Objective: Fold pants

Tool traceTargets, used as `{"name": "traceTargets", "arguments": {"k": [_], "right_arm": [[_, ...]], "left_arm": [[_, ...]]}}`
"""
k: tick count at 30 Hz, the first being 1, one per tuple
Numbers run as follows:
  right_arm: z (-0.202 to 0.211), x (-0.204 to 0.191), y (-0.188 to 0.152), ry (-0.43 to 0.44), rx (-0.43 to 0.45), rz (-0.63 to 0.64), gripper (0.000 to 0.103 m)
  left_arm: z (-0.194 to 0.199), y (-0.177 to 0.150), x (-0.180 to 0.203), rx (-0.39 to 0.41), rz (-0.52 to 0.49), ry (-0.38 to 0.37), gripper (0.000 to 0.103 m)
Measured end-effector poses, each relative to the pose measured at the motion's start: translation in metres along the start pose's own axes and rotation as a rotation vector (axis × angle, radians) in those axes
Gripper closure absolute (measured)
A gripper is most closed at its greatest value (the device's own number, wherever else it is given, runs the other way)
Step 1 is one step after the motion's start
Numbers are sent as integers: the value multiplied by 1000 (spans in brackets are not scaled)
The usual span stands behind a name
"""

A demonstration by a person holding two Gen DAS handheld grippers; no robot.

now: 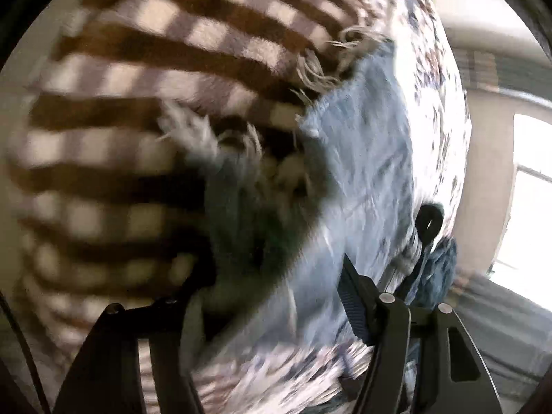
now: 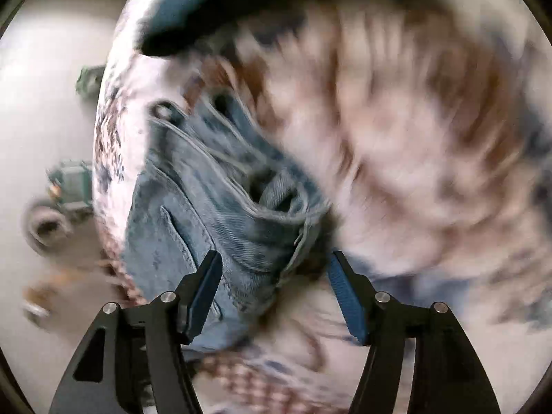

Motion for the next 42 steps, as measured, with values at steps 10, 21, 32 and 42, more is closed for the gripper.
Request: {"name": "traceTargets", "arguments": {"k": [10, 21, 32, 42], "right_arm": [[-53, -107, 58, -164, -74, 320, 77], [12, -47, 40, -161, 23, 118, 95], [6, -90, 69, -100, -14, 212, 36], [-46, -140, 86, -118, -85, 276, 90]], "left_arm": [[8, -12, 25, 13, -158, 189, 35], [1, -4, 17, -1, -127, 179, 35], [35, -22, 37, -37, -152, 190, 35], [24, -20, 63, -52, -201, 177, 35]]}}
Point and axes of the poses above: each gripper's, at about its wrist camera, not at the fingertips, and z roughly against the way its jaws point, x to its right, y to its top, the point moved 2 cm from there along -z, roughly the way its jaws point, and after that the axes turned 12 degrees about -z, right-handed, at the moved point
